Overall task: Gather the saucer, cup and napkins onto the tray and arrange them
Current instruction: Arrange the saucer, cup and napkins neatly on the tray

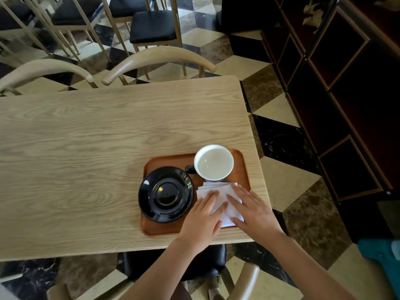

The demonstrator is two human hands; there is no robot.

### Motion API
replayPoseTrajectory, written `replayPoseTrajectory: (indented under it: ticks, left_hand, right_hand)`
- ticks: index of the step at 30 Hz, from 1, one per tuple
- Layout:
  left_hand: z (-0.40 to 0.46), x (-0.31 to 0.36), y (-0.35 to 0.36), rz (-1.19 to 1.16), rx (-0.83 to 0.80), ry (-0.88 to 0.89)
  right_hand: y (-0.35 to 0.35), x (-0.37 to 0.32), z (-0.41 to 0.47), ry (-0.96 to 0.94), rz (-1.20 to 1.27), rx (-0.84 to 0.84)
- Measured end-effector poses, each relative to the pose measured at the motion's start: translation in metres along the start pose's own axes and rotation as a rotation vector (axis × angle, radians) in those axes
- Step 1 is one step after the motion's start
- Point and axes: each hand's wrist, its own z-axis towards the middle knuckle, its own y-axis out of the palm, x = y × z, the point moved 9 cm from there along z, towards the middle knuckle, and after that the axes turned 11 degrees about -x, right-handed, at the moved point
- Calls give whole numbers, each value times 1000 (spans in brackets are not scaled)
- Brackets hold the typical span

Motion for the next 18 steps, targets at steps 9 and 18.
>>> replayPoseTrajectory:
  ticks: [9,18]
  left_hand:
    - [-4,-5,-3,34,-34,-4]
    - [-5,-4,-8,48,-155,-21]
  right_hand:
    - [-2,-10,2,31,-2,13]
    - [9,-10,8,71,-53,-152]
